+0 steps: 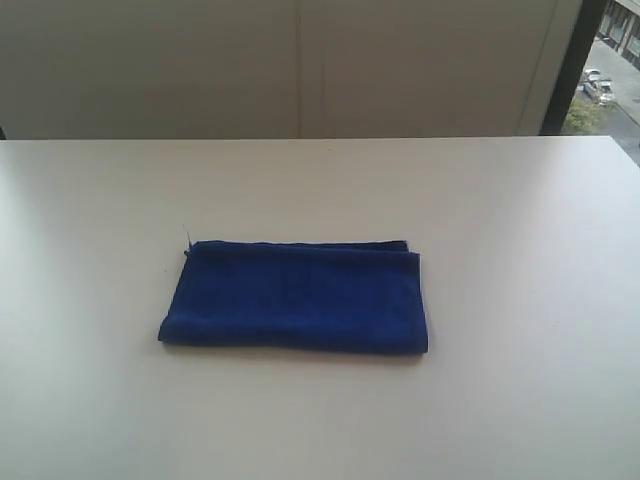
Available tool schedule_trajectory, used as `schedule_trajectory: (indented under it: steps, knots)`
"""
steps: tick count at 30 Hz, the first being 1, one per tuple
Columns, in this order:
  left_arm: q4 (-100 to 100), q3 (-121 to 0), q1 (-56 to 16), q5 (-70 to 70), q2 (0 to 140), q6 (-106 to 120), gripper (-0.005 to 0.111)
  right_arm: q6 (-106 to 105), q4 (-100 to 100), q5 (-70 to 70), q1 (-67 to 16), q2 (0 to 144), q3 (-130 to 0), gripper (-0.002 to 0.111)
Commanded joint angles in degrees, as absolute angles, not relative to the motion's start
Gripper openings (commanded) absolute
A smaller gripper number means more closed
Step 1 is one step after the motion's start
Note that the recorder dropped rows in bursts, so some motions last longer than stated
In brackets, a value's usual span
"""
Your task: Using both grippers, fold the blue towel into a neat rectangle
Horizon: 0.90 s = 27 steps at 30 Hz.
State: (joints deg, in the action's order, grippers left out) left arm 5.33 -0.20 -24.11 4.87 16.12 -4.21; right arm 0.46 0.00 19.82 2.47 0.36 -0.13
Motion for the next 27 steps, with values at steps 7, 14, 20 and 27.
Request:
schedule_trajectory:
  steps: [7,14,20,27]
  knots:
    - [5.73,0.0,-24.15,5.15,16.07,-4.14,0.0,0.31,-0.59,20.0,2.77,0.0,0.0,0.0]
    - [5.73,0.0,-24.15,5.15,16.07,-4.14,0.0,0.0,-0.49,20.0,6.2,0.0,0.0,0.0]
    - [5.73,0.0,-24.15,5.15,16.07,-4.14,0.0,0.0,-0.49,19.63,3.53,0.0,0.0,0.0]
    - [5.73,0.0,-24.15,5.15,16.07,-4.14,0.0,0.0,-0.49,19.63,-0.5,0.0,0.0,0.0]
